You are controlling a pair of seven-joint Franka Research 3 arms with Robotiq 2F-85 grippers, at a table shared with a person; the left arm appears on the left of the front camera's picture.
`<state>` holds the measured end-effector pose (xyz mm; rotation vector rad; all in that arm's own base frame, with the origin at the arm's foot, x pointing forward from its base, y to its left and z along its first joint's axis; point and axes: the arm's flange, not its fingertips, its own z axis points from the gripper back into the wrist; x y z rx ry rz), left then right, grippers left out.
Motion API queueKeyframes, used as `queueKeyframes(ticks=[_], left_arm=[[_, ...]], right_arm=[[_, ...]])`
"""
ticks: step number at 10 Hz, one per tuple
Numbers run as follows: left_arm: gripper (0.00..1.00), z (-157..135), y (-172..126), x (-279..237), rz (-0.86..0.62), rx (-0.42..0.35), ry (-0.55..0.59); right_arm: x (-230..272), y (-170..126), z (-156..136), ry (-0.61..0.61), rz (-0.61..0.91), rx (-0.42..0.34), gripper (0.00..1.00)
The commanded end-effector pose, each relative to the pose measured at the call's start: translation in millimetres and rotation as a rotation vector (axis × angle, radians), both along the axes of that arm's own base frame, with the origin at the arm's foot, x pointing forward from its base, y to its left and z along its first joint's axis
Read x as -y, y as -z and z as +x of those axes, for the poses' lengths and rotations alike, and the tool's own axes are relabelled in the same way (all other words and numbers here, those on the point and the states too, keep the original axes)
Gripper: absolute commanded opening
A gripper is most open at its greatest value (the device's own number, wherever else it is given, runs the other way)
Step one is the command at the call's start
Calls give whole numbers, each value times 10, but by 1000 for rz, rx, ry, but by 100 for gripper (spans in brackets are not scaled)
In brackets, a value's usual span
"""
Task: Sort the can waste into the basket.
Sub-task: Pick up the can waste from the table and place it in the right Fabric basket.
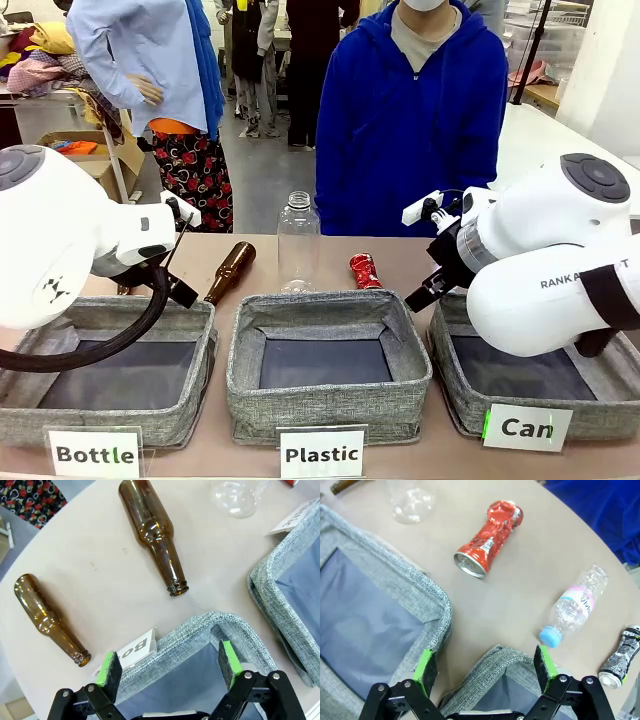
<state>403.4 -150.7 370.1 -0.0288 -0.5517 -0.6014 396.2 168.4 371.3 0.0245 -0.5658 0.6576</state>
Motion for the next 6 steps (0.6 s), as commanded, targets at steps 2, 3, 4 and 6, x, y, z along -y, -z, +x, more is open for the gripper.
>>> queueKeyframes(ticks=[2, 3, 4, 6], left_arm=[[100, 0, -1, 0, 0, 0, 0], [100, 0, -1, 0, 0, 0, 0], [100, 0, -1, 0, 0, 0, 0], [100, 0, -1, 0, 0, 0, 0]], right_arm=[[1, 0, 0, 0, 1, 0, 100], [1, 0, 0, 0, 1, 0, 100], [1, 0, 0, 0, 1, 0, 100], [1, 0, 0, 0, 1, 0, 100]])
